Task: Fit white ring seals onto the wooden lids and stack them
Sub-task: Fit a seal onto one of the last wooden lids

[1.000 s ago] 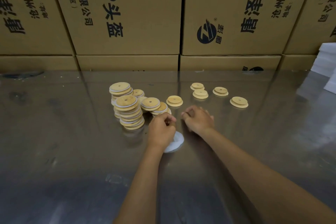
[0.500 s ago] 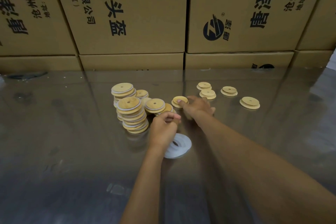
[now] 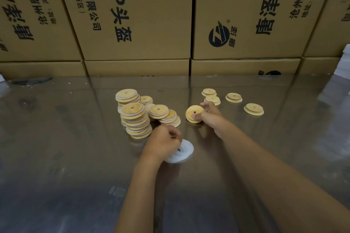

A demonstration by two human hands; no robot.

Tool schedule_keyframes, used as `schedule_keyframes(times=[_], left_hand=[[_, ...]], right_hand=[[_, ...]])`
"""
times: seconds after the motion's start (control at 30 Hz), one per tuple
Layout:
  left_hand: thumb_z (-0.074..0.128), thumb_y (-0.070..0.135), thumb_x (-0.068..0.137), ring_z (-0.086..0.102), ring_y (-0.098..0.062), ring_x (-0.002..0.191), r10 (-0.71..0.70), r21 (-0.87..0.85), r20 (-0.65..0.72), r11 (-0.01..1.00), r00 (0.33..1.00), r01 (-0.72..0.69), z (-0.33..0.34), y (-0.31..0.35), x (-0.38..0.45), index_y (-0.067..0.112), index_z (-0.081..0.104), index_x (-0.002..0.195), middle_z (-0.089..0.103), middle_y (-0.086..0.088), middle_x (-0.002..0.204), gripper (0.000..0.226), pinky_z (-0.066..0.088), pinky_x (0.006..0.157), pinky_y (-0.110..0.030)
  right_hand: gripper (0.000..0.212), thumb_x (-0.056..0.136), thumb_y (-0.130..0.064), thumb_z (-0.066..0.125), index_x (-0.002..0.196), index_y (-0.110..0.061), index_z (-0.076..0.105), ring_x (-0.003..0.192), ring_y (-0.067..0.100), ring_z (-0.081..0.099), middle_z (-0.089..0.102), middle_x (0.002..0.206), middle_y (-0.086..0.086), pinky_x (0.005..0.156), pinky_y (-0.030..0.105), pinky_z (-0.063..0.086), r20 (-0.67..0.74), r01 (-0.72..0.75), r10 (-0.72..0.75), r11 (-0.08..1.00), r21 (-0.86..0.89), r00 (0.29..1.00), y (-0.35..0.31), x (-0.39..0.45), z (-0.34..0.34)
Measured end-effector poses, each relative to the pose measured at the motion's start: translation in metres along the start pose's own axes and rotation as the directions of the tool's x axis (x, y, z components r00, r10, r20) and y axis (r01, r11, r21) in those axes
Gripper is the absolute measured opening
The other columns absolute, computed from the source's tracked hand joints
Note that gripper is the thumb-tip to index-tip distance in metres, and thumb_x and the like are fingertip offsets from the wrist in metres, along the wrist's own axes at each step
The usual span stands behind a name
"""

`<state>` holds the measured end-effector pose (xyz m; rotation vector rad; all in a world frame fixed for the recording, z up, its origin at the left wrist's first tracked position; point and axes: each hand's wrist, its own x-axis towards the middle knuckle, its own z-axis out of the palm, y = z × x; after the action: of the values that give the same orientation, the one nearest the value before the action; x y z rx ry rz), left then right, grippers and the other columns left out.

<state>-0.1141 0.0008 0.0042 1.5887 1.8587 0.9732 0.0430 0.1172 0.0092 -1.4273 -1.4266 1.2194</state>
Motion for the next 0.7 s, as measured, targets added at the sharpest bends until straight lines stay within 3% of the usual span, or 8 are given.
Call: schedule_keyframes(times=[0.1,0.17,0.27,0.37,0.47,0.57,0.7], left_hand=[[0.065,0.018,0.081,0.058,-0.019,0.1,0.074,0.262,-0.007,0.963,0.997,-0.07,0.002,0.004,-0.007,0.018,0.074,0.094,0.063,-0.002,0.102,0.016,0.04,0.074,-0.023],[0.061,0.016,0.082,0.057,-0.022,0.103,0.113,0.344,-0.029,0.934,0.993,-0.096,0.003,0.01,-0.01,0.017,0.075,0.096,0.064,-0.006,0.104,0.019,0.04,0.074,-0.025],[0.061,0.014,0.081,0.059,-0.022,0.102,0.117,0.341,-0.049,0.935,0.992,-0.094,0.003,0.016,-0.014,0.021,0.075,0.09,0.067,-0.003,0.102,0.019,0.046,0.077,-0.028],[0.061,0.014,0.08,0.061,-0.018,0.099,0.13,0.325,-0.067,0.94,0.989,-0.101,0.002,0.015,-0.015,0.025,0.075,0.09,0.07,0.002,0.1,0.02,0.051,0.08,-0.032],[0.064,0.012,0.08,0.062,-0.01,0.086,0.103,0.184,-0.09,0.979,0.991,-0.085,0.002,0.014,-0.015,0.029,0.074,0.081,0.069,0.009,0.089,0.02,0.048,0.07,-0.023],[0.065,0.007,0.082,0.062,-0.009,0.074,0.06,-0.05,-0.073,0.997,0.996,-0.064,0.0,0.016,-0.014,0.029,0.069,0.068,0.069,0.008,0.075,0.027,0.047,0.068,-0.02],[0.074,0.005,0.081,0.064,-0.01,0.071,0.074,-0.428,0.025,0.902,0.997,-0.056,-0.006,0.026,-0.019,0.022,0.075,0.073,0.073,-0.001,0.076,0.019,0.05,0.065,-0.018]], right_hand=[[0.039,0.084,-0.01,0.073,0.12,-0.021,0.064,0.087,0.007,0.057,0.065,0.102,-0.005,0.064,0.018,0.041,0.054,0.006,-0.005,1.0,-0.007,0.999,-0.002,-0.027,-0.009],[0.03,0.086,-0.011,0.071,0.114,-0.02,0.07,0.091,0.012,0.063,0.071,0.102,-0.002,0.07,0.02,0.047,0.088,0.025,-0.028,0.999,0.039,0.996,0.0,-0.046,-0.015],[0.02,0.091,-0.015,0.068,0.111,-0.017,0.072,0.097,0.018,0.065,0.073,0.11,0.008,0.085,0.029,0.049,0.111,0.039,-0.053,0.992,0.117,0.992,0.004,-0.071,-0.023],[0.018,0.093,-0.018,0.066,0.111,-0.017,0.072,0.094,0.013,0.063,0.073,0.109,0.007,0.084,0.025,0.046,0.113,0.072,-0.087,0.988,0.137,0.99,0.01,-0.087,-0.028],[0.016,0.095,-0.019,0.063,0.11,-0.019,0.071,0.088,0.01,0.062,0.073,0.1,-0.001,0.077,0.019,0.046,0.097,0.07,-0.091,0.977,0.204,0.991,0.016,-0.099,-0.031],[0.016,0.098,-0.017,0.059,0.11,-0.013,0.069,0.091,0.015,0.062,0.072,0.105,0.008,0.087,0.028,0.046,0.028,0.061,-0.074,0.945,0.32,0.997,0.024,-0.107,-0.033],[0.019,0.101,-0.011,0.053,0.114,-0.006,0.065,0.099,0.021,0.065,0.07,0.112,0.013,0.09,0.033,0.05,0.016,0.047,-0.066,0.839,0.542,0.998,0.031,-0.115,-0.038]])
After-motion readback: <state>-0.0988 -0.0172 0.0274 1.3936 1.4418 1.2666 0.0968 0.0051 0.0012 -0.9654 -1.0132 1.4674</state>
